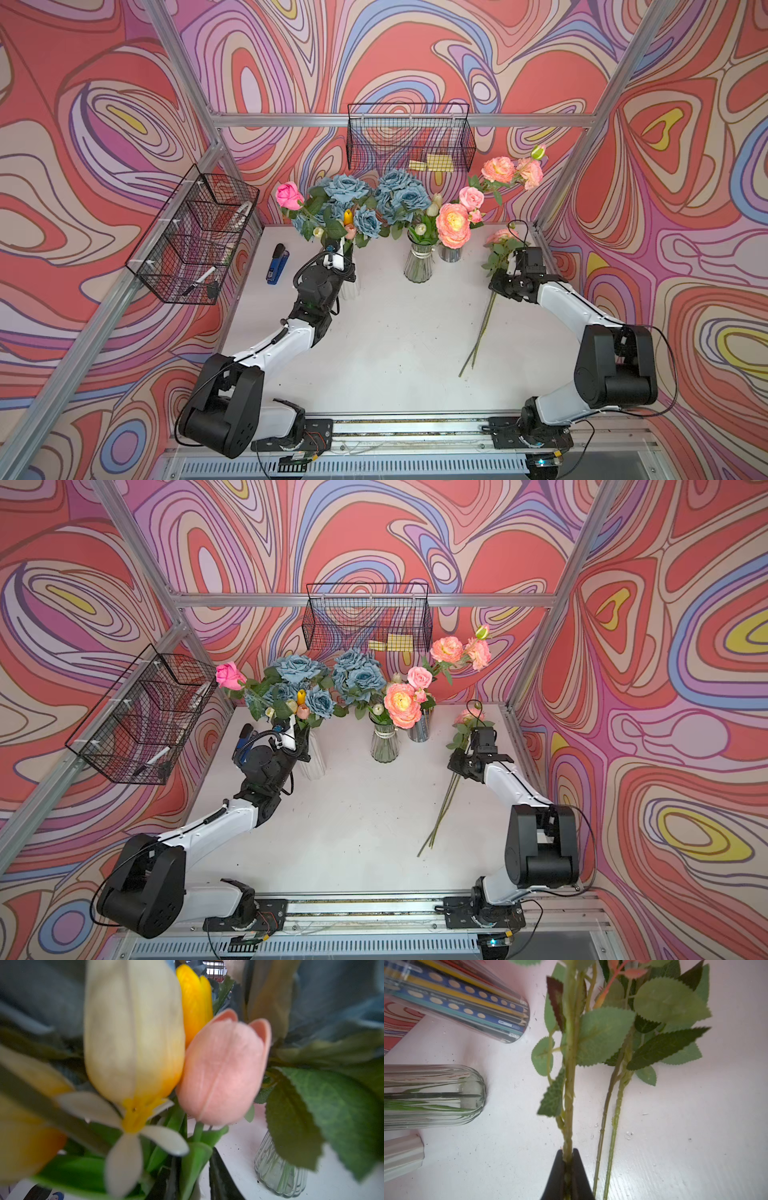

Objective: Pick out pink flowers from the vase
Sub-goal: Place the flower at the center of the board.

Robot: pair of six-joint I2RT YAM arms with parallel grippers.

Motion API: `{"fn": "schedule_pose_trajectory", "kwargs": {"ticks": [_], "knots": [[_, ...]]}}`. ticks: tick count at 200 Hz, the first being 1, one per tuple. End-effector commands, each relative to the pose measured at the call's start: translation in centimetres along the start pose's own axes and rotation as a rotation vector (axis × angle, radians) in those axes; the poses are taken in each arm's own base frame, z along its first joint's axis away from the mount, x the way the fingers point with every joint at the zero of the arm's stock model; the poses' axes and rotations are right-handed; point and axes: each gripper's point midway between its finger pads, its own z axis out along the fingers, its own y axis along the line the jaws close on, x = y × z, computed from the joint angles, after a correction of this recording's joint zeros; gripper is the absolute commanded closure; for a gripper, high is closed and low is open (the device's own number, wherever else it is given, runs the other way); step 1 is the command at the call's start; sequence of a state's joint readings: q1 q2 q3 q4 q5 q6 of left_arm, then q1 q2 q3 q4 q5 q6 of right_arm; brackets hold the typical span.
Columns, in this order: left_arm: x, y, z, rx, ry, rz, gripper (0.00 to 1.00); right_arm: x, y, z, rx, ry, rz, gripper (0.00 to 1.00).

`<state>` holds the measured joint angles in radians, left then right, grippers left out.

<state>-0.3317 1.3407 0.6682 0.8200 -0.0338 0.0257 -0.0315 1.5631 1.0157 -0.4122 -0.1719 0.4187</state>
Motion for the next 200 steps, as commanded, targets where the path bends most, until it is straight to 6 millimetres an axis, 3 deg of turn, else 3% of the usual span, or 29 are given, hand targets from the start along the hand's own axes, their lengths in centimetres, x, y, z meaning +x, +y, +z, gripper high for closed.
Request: {"fn": "schedule_pose_trajectory", "kwargs": {"ticks": [1,98,200], "knots": [[-2.1,0.6,0.3,-0.013,-0.071,0.009,0.79,-0.1,-0.7,0.7,0.034,0.02,-0.008,1.0],[-4.2,0.2,-0.5,0.017,-0.102,0.003,0.98,1.0,-1.7,3.6,0.066,0.092,0.012,1.0],[-8.2,-1.3,-1.7,0.112,-0.13,-0.002,1.0,0.5,-1.3,3.1,0.053,0.074,0.01,0.71]]}}
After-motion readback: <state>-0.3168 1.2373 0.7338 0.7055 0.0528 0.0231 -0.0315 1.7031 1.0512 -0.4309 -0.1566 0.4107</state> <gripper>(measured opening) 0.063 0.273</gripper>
